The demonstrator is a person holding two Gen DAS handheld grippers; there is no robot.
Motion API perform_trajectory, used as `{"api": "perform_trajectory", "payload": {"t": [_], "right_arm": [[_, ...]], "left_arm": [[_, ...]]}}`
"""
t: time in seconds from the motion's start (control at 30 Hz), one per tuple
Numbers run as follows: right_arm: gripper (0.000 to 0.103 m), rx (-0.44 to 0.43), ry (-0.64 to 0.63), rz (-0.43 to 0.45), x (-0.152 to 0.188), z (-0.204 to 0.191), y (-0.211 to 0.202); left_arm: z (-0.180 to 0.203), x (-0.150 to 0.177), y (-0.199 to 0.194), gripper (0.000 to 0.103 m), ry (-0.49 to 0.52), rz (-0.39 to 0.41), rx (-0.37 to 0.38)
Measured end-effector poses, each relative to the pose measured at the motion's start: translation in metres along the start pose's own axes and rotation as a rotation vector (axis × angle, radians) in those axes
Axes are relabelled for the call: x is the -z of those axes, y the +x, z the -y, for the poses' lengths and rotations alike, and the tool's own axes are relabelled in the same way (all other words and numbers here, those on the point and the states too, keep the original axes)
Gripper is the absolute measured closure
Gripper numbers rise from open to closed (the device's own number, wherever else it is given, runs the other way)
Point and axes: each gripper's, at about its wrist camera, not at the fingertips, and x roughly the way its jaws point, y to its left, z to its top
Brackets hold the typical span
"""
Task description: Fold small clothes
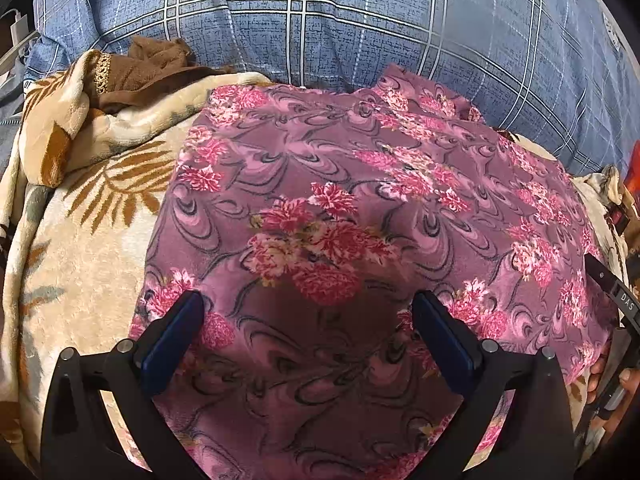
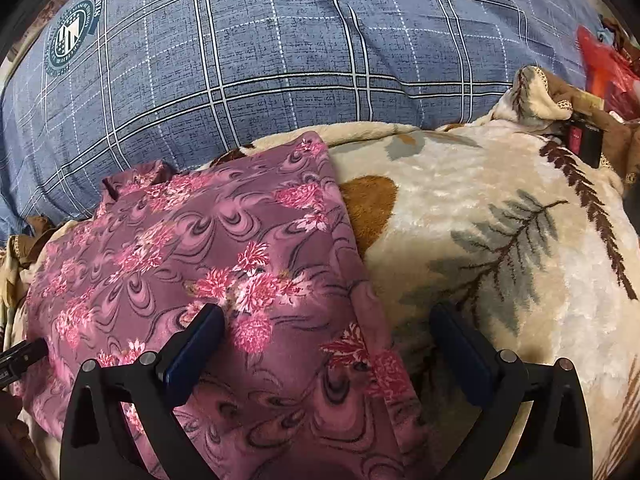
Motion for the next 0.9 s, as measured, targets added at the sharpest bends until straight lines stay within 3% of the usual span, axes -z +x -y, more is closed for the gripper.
{"api": "perform_trajectory", "payload": {"t": [0.27,0.4,0.57,0.73,0.9], "right_arm": [[0.001,0.050,-0.024,-0.009,-0.001,-0.008,0.002],[0.001,0.087,-0.029,-0.044,0.004,-0.012,-0.005],[0.001,0.095,0.000,-0.034,0.021,-0.004,-0.020],[0.002,0.172,-0.002,-0.035,0.030,-0.015,-0.040],[0.001,0.055,-0.118,0.085,0.044,-0.068,-0.074]], "left_arm": [[0.003,-0.003,0.001,0.000,0.014,-0.029,-0.001],[-0.006,-0.006,-0.008,0.000,0.046,-0.064,0.044],[-0.058,-0.012,-0.029,0.000,-0.045,-0.050,0.071],[-0.117,-0.024,-0.037,0.000,-0.156,-0.064,0.063],[-0.144,-0.029,-0.030,0.000,-0.260,-0.134,0.150]]}}
